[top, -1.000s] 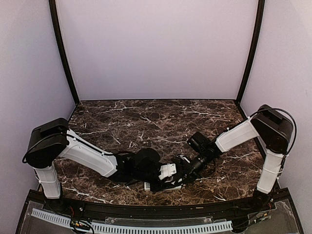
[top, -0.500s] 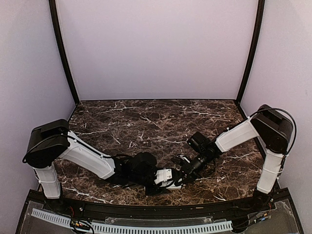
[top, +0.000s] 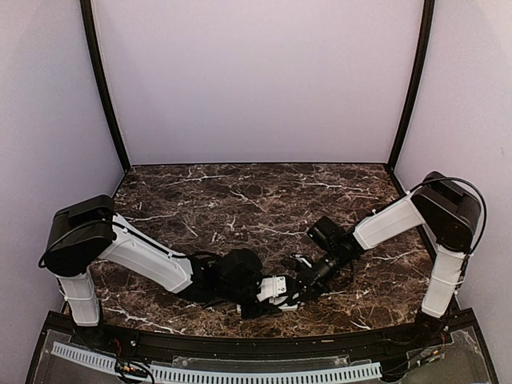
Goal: Load the batteries into the remote control
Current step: Hold the remote control without the battery cover at the center of the board, then load the battery cover onto the remote control without the battery cover.
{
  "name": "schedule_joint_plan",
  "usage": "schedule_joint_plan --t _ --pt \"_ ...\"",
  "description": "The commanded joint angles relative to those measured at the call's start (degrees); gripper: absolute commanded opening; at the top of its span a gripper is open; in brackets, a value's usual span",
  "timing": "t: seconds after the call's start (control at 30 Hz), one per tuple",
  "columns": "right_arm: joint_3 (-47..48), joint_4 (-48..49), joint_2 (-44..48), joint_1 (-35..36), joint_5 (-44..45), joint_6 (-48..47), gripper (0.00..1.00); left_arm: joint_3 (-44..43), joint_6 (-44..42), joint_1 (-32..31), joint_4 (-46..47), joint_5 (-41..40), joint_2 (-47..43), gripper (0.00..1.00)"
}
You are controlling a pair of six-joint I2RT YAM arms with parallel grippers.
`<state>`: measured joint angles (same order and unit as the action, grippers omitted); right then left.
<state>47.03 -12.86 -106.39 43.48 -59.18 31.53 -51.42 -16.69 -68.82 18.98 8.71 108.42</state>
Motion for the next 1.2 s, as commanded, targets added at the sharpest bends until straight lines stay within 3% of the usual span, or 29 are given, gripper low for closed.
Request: schedule_joint_plan --t 0.0,0.3,0.7,0.77,1.0,1.17 --pt "-1.85 -3.44 -2.41 -0.42 9.70 0.32 0.00 -2.13 -1.33 0.35 0.91 0.52 0.56 0.37" --pt "-2.00 -3.01 -2.38 -0.37 9.69 0.65 0.00 -3.19 -1.63 0.35 1.54 1.08 1.58 0.49" --pt "-1.89 -3.24 -2.16 -0.42 9.87 0.76 0.00 -2.37 -1.43 0.35 0.14 0.33 1.49 0.02" --pt "-1.85 -3.51 -1.92 -0.42 10.08 0.72 0.00 -2.21 -1.42 0.35 0.31 0.26 1.49 0.00" --pt "-1.61 -4.71 -0.83 -0.46 10.70 0.44 0.18 -1.47 -1.57 0.35 0.91 -1.43 1.36 0.00" --pt "-1.13 -6.65 0.22 -0.44 11.45 -0.09 0.21 -1.20 -1.76 0.35 0.58 -1.50 1.38 0.00"
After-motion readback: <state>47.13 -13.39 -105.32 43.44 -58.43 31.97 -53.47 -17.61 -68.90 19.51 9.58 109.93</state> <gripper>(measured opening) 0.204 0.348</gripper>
